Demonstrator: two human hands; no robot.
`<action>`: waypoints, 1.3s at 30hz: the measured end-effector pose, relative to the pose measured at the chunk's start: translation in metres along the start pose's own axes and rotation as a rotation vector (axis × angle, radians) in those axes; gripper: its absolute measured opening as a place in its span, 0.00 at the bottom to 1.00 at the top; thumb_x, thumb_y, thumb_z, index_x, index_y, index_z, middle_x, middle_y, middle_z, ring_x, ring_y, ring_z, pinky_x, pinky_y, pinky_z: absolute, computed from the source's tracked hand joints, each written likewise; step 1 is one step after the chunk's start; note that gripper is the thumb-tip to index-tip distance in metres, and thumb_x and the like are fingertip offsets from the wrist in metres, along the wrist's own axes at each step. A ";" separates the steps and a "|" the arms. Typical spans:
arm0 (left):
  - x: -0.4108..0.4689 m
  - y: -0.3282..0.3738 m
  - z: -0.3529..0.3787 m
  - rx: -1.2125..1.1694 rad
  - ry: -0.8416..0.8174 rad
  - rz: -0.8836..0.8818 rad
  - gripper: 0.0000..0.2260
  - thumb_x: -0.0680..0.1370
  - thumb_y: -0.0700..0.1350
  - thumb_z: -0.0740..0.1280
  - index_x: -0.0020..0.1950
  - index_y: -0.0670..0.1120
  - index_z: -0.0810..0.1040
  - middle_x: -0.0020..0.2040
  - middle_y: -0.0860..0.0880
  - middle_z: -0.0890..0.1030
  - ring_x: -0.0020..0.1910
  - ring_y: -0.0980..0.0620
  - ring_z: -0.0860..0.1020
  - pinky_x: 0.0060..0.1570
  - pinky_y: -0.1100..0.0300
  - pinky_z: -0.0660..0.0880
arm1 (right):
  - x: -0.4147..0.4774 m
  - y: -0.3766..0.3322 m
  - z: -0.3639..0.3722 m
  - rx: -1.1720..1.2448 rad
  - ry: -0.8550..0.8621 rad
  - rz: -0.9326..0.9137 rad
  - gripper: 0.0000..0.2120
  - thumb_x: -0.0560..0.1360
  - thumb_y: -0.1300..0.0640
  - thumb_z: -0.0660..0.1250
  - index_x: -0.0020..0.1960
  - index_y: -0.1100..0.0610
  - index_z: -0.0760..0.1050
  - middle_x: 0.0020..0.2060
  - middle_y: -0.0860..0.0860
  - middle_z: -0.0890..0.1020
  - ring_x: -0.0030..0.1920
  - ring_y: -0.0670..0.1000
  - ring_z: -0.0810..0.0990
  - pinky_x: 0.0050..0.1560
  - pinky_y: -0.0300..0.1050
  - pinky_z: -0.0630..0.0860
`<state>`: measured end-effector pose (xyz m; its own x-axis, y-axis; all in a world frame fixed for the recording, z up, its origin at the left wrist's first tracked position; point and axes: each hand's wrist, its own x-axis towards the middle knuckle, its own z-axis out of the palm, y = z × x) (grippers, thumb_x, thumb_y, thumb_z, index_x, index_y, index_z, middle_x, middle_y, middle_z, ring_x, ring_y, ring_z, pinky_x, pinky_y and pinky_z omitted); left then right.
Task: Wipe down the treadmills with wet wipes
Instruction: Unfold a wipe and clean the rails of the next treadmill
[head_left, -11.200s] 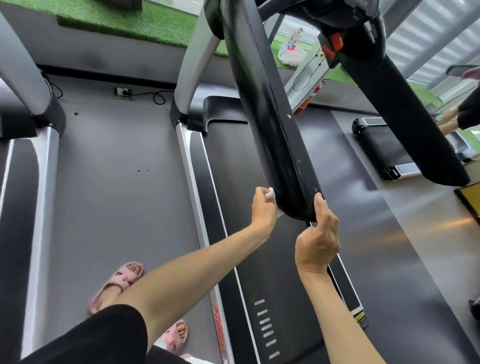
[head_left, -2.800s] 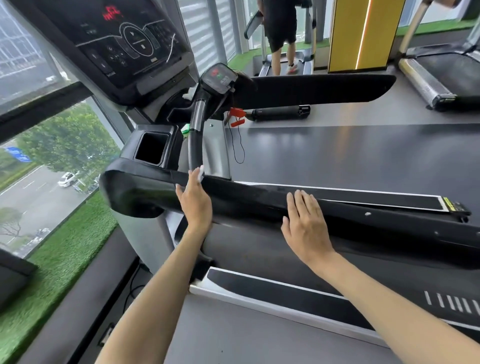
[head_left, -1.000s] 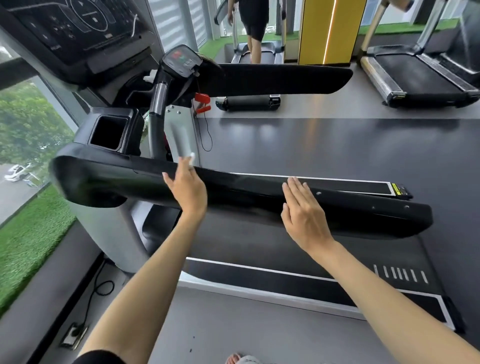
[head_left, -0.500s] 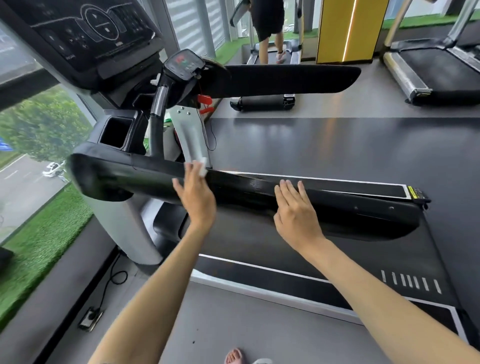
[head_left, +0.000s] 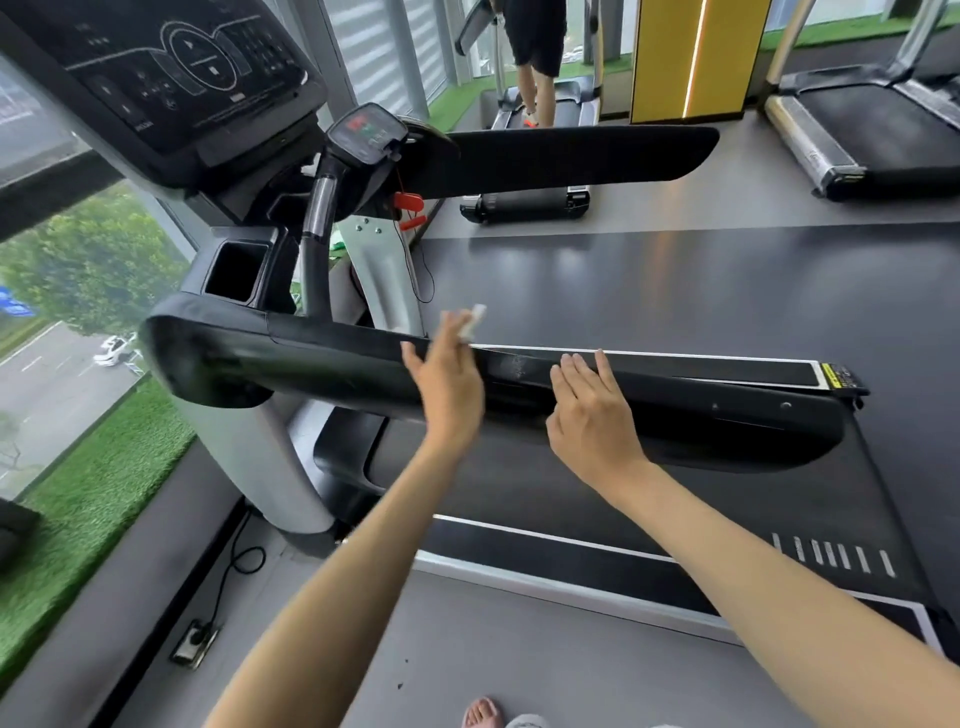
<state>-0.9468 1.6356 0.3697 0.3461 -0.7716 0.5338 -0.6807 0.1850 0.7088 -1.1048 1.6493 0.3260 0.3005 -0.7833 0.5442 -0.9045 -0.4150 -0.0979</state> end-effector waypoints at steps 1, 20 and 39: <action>0.013 -0.012 -0.009 0.047 0.042 -0.046 0.16 0.80 0.34 0.57 0.64 0.45 0.77 0.65 0.47 0.78 0.69 0.51 0.70 0.73 0.53 0.39 | 0.002 -0.001 -0.001 0.004 0.007 0.007 0.21 0.65 0.66 0.69 0.57 0.71 0.78 0.55 0.65 0.81 0.58 0.61 0.80 0.71 0.60 0.61; -0.041 0.046 0.052 0.021 0.178 0.049 0.17 0.77 0.28 0.58 0.61 0.40 0.77 0.57 0.42 0.82 0.55 0.50 0.71 0.71 0.41 0.61 | -0.065 0.085 -0.035 0.031 0.040 0.130 0.23 0.70 0.67 0.69 0.64 0.70 0.73 0.64 0.65 0.75 0.67 0.61 0.74 0.72 0.61 0.59; -0.054 0.040 0.069 0.176 0.145 -0.019 0.18 0.79 0.33 0.57 0.65 0.45 0.75 0.63 0.46 0.79 0.64 0.49 0.76 0.74 0.54 0.41 | -0.074 0.103 -0.038 0.032 -0.052 -0.019 0.34 0.59 0.68 0.71 0.66 0.70 0.72 0.65 0.65 0.74 0.67 0.62 0.73 0.71 0.60 0.58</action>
<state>-1.0374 1.6421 0.3374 0.4405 -0.6761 0.5906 -0.7710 0.0521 0.6347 -1.2314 1.6819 0.3072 0.3336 -0.7980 0.5020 -0.8885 -0.4441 -0.1155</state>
